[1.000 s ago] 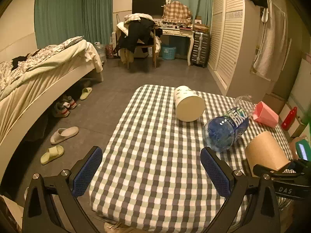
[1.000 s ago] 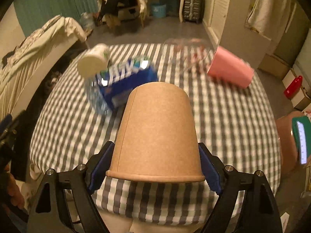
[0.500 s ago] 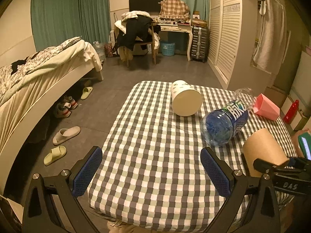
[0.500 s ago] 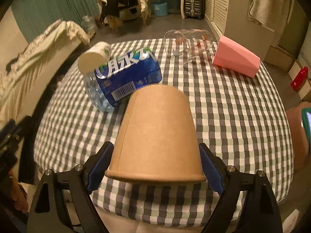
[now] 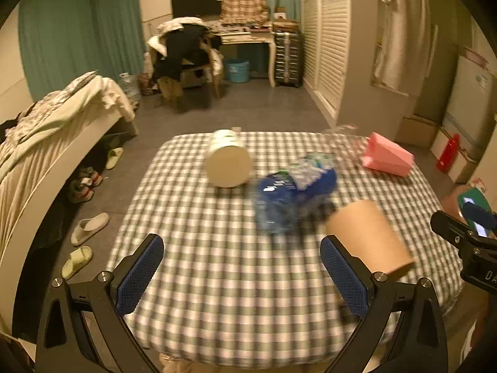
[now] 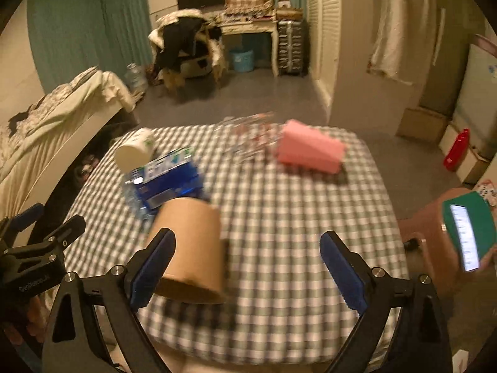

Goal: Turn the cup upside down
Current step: 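Carry the tan cup with the right tool toward the left tool, then grasp the tan cup with the left tool while the right tool releases it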

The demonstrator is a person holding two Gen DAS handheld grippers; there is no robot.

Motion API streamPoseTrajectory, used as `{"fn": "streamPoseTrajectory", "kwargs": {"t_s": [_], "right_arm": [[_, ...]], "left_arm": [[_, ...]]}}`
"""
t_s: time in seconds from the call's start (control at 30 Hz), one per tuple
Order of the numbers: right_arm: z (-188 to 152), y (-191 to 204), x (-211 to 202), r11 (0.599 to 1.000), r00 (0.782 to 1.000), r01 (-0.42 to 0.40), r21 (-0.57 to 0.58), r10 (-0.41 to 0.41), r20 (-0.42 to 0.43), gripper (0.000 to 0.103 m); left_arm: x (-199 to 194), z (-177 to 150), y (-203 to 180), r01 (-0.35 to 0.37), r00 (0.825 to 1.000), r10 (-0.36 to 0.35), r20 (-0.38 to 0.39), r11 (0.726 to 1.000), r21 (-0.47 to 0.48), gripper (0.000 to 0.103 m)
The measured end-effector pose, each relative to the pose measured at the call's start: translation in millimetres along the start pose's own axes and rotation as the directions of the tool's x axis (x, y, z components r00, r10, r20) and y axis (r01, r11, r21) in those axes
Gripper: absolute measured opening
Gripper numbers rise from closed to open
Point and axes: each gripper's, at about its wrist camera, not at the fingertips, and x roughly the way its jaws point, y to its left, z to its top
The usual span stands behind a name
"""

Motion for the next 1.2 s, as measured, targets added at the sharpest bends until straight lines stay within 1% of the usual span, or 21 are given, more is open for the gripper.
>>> {"fn": "streamPoseTrajectory", "kwargs": {"t_s": [0.13,0.27,0.37,0.5,0.57,0.63,0.67,0.73,0.77,0.83,0.97,1.0,1.03,1.1,1.13,1.2], "right_arm": [[-3,-32,-12,0.998,0.997,0.061,0.011,-0.062,0.042,0.094],[-10,-64,-16,0.996,0.995,0.076,0.050,-0.079,0.059,0.095],[-17,-82,-12,0.994,0.995,0.084,0.075,-0.088,0.052,0.095],[-23,-103,1,0.990,0.996,0.090,0.105,-0.092,0.018,0.094],[-27,-110,4,0.990,0.996,0.084,0.117,-0.086,0.012,0.095],[-29,-115,6,0.989,0.997,0.073,0.126,-0.075,0.015,0.095],[-30,-116,6,0.989,0.997,0.069,0.130,-0.072,0.015,0.095],[-33,-116,8,0.989,0.998,0.061,0.136,-0.063,0.013,0.094],[-35,-117,10,0.989,0.998,0.056,0.140,-0.057,0.009,0.094],[-39,-117,13,0.989,0.999,0.046,0.144,-0.046,-0.004,0.094],[-43,-113,16,0.989,0.999,0.041,0.139,-0.039,-0.014,0.095],[-43,-112,17,0.990,0.999,0.042,0.138,-0.040,-0.015,0.094],[-43,-112,17,0.990,0.999,0.043,0.137,-0.041,-0.015,0.095],[-42,-110,16,0.990,0.999,0.043,0.136,-0.042,-0.011,0.095],[-41,-110,15,0.990,0.999,0.044,0.136,-0.043,-0.010,0.094],[-40,-109,14,0.990,0.999,0.048,0.134,-0.048,-0.008,0.094]], "left_arm": [[5,11,-30,0.056,0.997,-0.055,-0.047,0.998,0.021,0.103],[10,34,-51,0.086,0.994,-0.083,-0.075,0.996,0.032,0.103],[17,50,-63,0.108,0.989,-0.104,-0.102,0.994,0.035,0.103],[37,62,-83,0.125,0.977,-0.112,-0.180,0.990,0.063,0.103],[52,65,-92,0.143,0.962,-0.121,-0.245,0.987,0.076,0.103],[63,64,-95,0.146,0.945,-0.119,-0.306,0.987,0.069,0.103],[71,64,-98,0.163,0.928,-0.132,-0.349,0.985,0.061,0.103],[86,61,-100,0.196,0.897,-0.164,-0.411,0.980,0.037,0.103],[93,60,-101,0.187,0.885,-0.155,-0.439,0.982,0.029,0.103],[103,58,-104,0.182,0.871,-0.150,-0.468,0.983,0.024,0.102],[117,54,-106,0.172,0.858,-0.130,-0.497,0.984,0.039,0.102],[119,52,-106,0.180,0.851,-0.137,-0.507,0.983,0.036,0.098],[122,49,-107,0.190,0.843,-0.144,-0.519,0.981,0.037,0.090],[129,45,-109,0.195,0.834,-0.140,-0.533,0.980,0.048,0.080],[130,43,-109,0.204,0.830,-0.149,-0.537,0.978,0.044,0.080],[129,41,-110,0.210,0.832,-0.151,-0.534,0.976,0.051,0.079]]}}
